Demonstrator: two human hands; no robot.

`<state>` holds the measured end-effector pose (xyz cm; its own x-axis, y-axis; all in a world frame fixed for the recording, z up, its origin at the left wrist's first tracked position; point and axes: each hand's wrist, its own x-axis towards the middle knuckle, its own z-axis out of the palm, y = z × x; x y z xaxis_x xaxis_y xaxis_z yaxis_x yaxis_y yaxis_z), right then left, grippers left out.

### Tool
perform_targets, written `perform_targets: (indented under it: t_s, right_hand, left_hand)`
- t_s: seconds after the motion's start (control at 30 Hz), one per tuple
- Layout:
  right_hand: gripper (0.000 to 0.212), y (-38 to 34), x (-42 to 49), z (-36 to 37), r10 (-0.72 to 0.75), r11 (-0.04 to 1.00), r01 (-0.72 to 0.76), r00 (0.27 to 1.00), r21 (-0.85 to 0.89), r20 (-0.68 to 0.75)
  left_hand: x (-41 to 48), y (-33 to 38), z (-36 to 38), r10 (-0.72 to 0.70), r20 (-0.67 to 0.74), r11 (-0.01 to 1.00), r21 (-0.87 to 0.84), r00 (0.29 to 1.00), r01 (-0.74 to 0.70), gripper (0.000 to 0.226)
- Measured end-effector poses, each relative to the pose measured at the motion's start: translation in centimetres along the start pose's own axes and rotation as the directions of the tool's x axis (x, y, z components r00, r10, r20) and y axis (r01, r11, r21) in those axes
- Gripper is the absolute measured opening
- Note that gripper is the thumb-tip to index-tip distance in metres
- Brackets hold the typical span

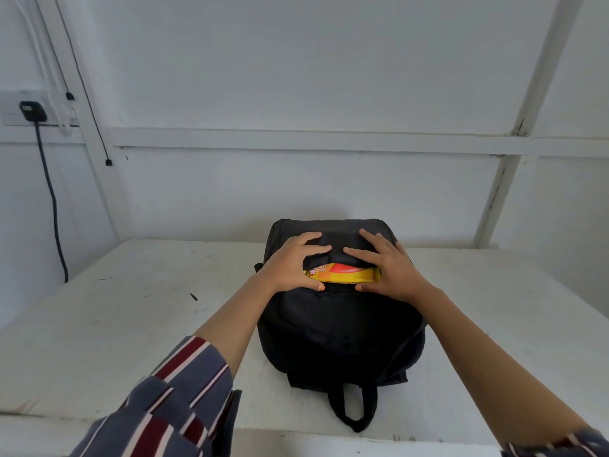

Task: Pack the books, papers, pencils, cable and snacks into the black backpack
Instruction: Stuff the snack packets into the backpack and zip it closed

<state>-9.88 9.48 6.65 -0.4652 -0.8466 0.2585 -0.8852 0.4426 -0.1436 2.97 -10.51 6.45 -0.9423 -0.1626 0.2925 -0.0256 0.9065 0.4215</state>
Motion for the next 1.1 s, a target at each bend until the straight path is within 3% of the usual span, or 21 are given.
perform_targets:
  t_s: [0.3,0.43,0.63,0.8,0.93,1.1]
  right_hand:
    - [0.067,0.2,0.2,-0.6,0.019,0.99,-0.027,0.998,0.141,0.064]
    - [0.055,0.1,0.6,-0.4,0.026,0.96,-0.021,1.0,0.279,-0.017]
    - [0.039,0.1,1.4,0.3,0.056,0.981,-0.032,0.991,0.191,-0.123]
    - [0.043,0.0,1.9,0.8,0.093,0.992,-0.079,0.985,0.101,-0.142]
    - [0.035,0.7,1.8,0.2,0.057,0.988,-0.039,0.991,0.151,-0.118]
    - [0.057,1.1,1.6,-0.4,0.026,0.953,-0.001,0.997,0.302,-0.079]
  left_hand:
    - [-0.1,0.1,0.3,-0.016,-0.057,1.0,-0.019,0.998,0.015,0.067]
    - [0.2,0.9,0.2,-0.036,-0.111,0.999,0.019,0.993,0.038,0.048]
    - [1.2,1.5,0.4,-0.065,-0.166,0.988,0.129,0.984,0.087,0.024]
    - [1.7,1.4,1.1,-0.072,-0.216,0.986,0.131,0.974,0.101,0.012]
    - [1.5,0.7,0.3,-0.043,-0.151,0.997,0.052,0.988,0.052,0.024]
    - [1.3,0.5,0.0,0.019,-0.098,0.999,0.051,0.995,-0.014,0.074]
